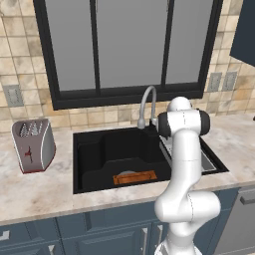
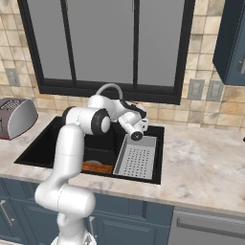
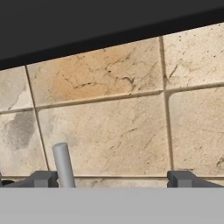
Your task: Turn on the sink faucet with hot water and rinse the cutting board for ten seconds, then turn off the faucet. Push the cutting board to reach the water if necessary.
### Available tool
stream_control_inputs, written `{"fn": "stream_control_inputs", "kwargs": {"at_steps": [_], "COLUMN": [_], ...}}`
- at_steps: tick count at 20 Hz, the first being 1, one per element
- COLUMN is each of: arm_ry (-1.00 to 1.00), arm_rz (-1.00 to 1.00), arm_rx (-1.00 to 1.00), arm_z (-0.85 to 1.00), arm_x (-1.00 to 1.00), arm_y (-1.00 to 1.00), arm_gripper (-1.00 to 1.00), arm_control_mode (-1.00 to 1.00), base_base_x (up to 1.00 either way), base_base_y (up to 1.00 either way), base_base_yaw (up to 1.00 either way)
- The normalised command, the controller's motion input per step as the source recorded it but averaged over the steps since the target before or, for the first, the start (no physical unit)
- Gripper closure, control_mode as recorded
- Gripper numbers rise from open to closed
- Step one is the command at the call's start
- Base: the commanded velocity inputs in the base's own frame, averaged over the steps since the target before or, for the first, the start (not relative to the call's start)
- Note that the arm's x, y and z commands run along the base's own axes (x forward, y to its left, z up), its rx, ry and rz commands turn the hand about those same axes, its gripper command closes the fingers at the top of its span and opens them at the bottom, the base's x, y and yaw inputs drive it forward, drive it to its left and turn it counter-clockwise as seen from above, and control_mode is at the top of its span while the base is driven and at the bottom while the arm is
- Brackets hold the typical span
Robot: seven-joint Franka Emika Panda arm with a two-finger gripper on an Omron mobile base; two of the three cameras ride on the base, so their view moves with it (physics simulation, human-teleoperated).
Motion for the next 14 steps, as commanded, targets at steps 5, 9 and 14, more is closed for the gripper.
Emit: {"fn": "stream_control_inputs", "kwargs": {"at_steps": [5,9,14], "arm_ry": [0.0,0.0,0.0], "arm_rz": [0.0,0.0,0.01], "arm_rx": [0.0,0.0,0.0], "arm_z": [0.0,0.0,0.0], "arm_x": [0.06,0.01,0.0], "arm_y": [0.0,-0.05,-0.08], "arm_gripper": [-1.0,-1.0,-1.0], "arm_control_mode": [-1.0,-1.0,-1.0], "base_base_x": [0.0,0.0,0.0], "base_base_y": [0.0,0.0,0.0], "base_base_yaw": [0.0,0.0,0.0]}}
